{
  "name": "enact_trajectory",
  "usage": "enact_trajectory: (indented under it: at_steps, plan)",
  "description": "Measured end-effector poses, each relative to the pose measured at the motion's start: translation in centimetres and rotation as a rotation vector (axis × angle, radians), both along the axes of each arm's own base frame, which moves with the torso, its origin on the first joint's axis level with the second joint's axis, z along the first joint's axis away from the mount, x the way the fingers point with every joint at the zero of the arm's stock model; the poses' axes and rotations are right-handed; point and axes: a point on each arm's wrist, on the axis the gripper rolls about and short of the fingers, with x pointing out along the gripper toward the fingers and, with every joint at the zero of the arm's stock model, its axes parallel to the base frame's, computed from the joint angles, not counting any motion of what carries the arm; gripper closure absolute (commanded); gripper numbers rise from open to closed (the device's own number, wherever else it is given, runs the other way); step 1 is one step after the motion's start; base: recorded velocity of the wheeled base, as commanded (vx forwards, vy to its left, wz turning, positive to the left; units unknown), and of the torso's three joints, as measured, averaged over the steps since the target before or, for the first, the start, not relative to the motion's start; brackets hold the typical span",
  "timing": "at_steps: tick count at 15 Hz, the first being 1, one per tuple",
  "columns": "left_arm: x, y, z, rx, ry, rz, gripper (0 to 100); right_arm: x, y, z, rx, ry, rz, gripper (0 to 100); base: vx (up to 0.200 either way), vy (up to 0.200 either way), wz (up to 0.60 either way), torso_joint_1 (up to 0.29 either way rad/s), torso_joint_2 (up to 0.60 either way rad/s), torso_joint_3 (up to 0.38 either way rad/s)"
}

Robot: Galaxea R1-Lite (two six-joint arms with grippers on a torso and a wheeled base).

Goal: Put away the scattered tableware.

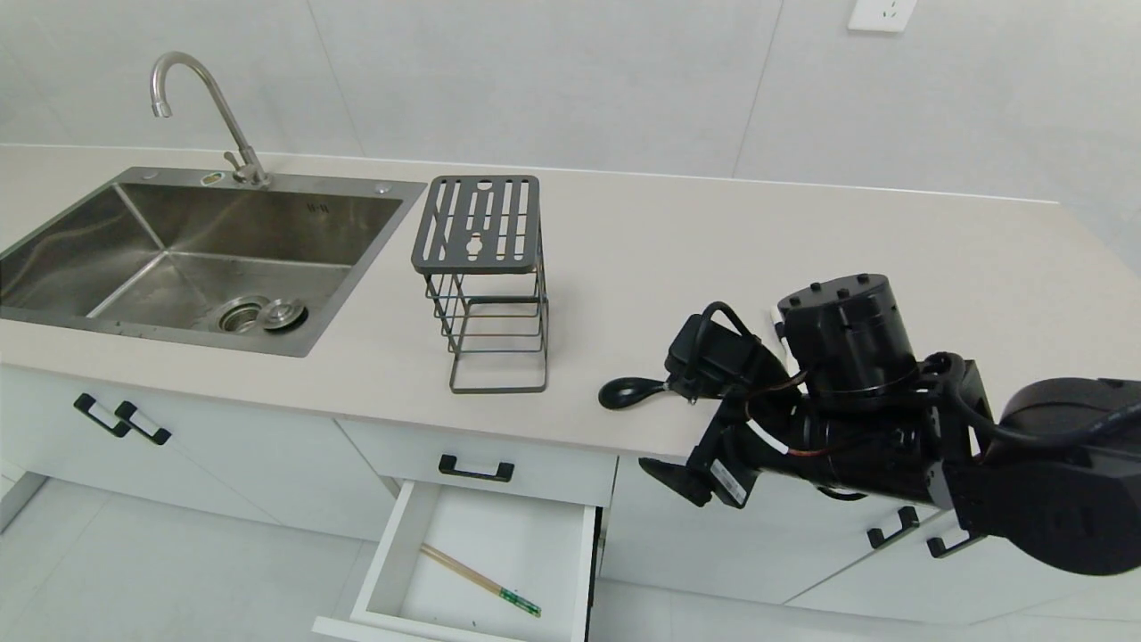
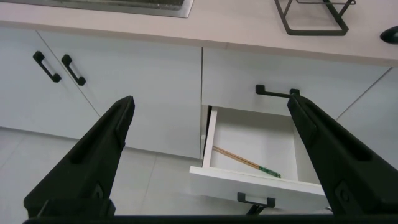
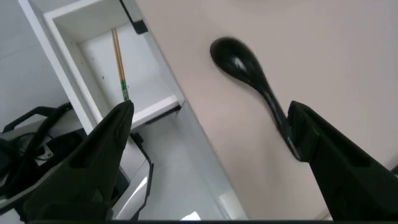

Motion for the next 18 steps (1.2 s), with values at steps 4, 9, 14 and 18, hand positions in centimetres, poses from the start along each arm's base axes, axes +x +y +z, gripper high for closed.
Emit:
enact_trajectory:
  at_steps: [4, 9, 14, 18]
  plan:
    - [0.0, 0.0, 0.0, 0.000, 0.000, 0.000, 0, 1.4, -1.1, -0.1, 0.047, -0.018, -0.073, 0, 0.000, 0.000, 0.00, 0.000, 0.00, 0.000]
    - [0.0, 0.0, 0.0, 0.000, 0.000, 0.000, 0, 3.0, -3.2, -1.7, 0.041, 0.038, -0.114, 0, 0.000, 0.000, 0.00, 0.000, 0.00, 0.000]
    - [0.0, 0.0, 0.0, 0.000, 0.000, 0.000, 0, 4.8, -3.6, -3.1, 0.045, 0.080, -0.123, 0, 0.000, 0.000, 0.00, 0.000, 0.00, 0.000]
    - [0.0, 0.0, 0.0, 0.000, 0.000, 0.000, 0, 6.1, -3.2, -3.9, 0.110, 0.139, -0.123, 0, 0.000, 0.000, 0.00, 0.000, 0.00, 0.000]
